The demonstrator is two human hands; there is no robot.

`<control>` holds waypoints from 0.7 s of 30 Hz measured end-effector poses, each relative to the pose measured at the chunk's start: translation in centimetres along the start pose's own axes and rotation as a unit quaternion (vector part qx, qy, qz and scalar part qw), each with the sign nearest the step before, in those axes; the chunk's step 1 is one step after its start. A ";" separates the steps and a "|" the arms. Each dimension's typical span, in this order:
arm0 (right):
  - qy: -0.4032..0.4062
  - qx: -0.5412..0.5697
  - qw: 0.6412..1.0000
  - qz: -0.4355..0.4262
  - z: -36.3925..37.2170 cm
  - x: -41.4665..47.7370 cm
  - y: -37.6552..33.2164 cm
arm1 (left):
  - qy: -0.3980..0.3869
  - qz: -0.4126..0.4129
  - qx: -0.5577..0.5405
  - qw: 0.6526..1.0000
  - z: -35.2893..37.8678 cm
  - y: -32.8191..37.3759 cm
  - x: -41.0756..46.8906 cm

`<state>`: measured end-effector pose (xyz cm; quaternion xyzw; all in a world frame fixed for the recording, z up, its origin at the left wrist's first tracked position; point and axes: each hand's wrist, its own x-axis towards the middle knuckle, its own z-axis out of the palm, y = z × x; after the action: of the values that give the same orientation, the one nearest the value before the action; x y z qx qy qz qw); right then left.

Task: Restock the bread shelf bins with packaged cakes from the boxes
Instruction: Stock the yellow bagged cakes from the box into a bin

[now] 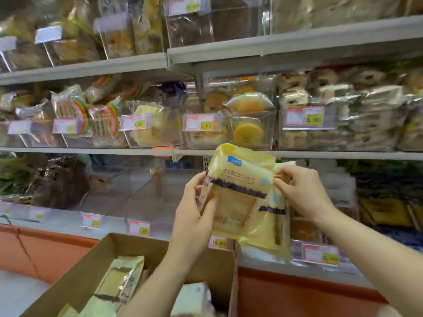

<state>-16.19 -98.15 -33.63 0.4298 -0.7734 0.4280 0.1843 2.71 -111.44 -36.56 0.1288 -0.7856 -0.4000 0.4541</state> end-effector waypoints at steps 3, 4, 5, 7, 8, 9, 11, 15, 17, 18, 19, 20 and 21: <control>-0.003 -0.004 1.000 -0.030 0.9 0.7 1.4 | -0.024 -0.015 0.001 1.000 1.5 -1.2 0.7; -0.005 -0.005 0.999 -0.039 1.2 1.0 1.9 | -0.032 -0.020 0.002 0.999 1.9 -1.7 0.9; -0.002 -0.005 0.999 -0.046 1.4 1.3 2.4 | -0.038 -0.025 0.004 0.999 2.4 -2.4 1.1; 0.022 -0.002 0.998 -0.059 1.9 1.7 3.5 | -0.043 -0.037 0.004 0.998 3.4 -3.5 1.5; 0.042 -0.006 0.997 -0.070 2.1 1.7 4.1 | -0.040 -0.042 0.003 0.998 4.0 -4.1 1.6; 0.062 -0.012 0.995 -0.083 2.4 1.8 4.6 | -0.037 -0.047 0.002 0.998 4.6 -4.6 1.8; 0.093 -0.017 0.990 -0.104 2.9 2.1 5.4 | -0.027 -0.052 -0.005 0.998 5.7 -5.5 2.1; 0.145 0.009 0.980 -0.133 3.6 2.9 6.4 | -0.024 -0.054 -0.039 0.998 7.2 -6.1 2.5; 0.154 0.021 0.979 -0.133 4.1 2.9 6.8 | -0.031 -0.059 -0.067 0.996 7.8 -6.2 2.4; 0.151 0.026 0.980 -0.127 4.5 2.6 7.0 | -0.034 -0.062 -0.077 0.995 8.0 -6.3 2.3; 0.143 0.033 0.982 -0.119 4.9 2.2 7.2 | -0.036 -0.066 -0.081 0.994 8.2 -6.5 2.1; 0.133 0.042 0.984 -0.109 5.4 1.8 7.4 | -0.037 -0.070 -0.083 0.993 8.3 -6.7 1.9; 0.126 0.054 0.986 -0.095 5.7 1.4 7.5 | -0.037 -0.075 -0.082 0.993 8.4 -6.9 1.7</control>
<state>-22.66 -101.54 -39.77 0.4533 -0.6753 0.5002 0.2972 -6.22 -112.56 -42.92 0.1344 -0.7548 -0.5002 0.4026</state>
